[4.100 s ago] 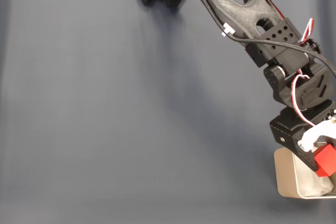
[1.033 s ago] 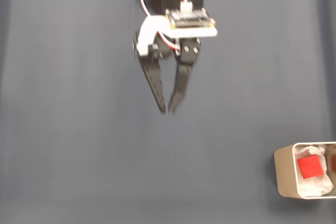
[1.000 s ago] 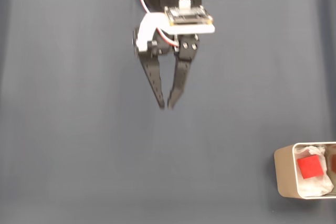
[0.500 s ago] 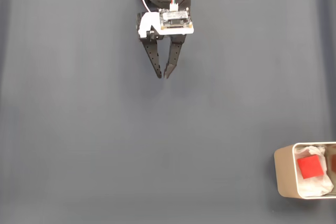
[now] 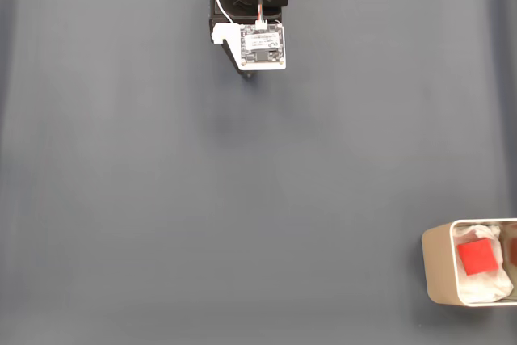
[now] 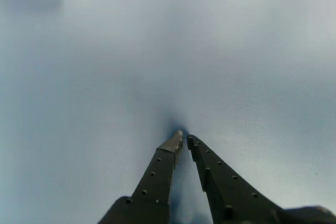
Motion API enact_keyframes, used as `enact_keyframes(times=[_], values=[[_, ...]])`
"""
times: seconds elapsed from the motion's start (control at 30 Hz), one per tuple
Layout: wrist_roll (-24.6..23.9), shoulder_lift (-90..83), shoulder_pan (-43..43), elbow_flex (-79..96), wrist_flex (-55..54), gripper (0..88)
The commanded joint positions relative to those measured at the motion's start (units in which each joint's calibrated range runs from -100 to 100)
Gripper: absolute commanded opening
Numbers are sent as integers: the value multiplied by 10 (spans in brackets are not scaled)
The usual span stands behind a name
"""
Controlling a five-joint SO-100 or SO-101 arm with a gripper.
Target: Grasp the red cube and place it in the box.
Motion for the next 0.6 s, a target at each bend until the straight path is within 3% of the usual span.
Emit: enact_keyframes(times=[0.0, 0.57], values=[[-18, -7, -8, 5, 25, 0], [-11, -7, -5, 5, 41, 29]])
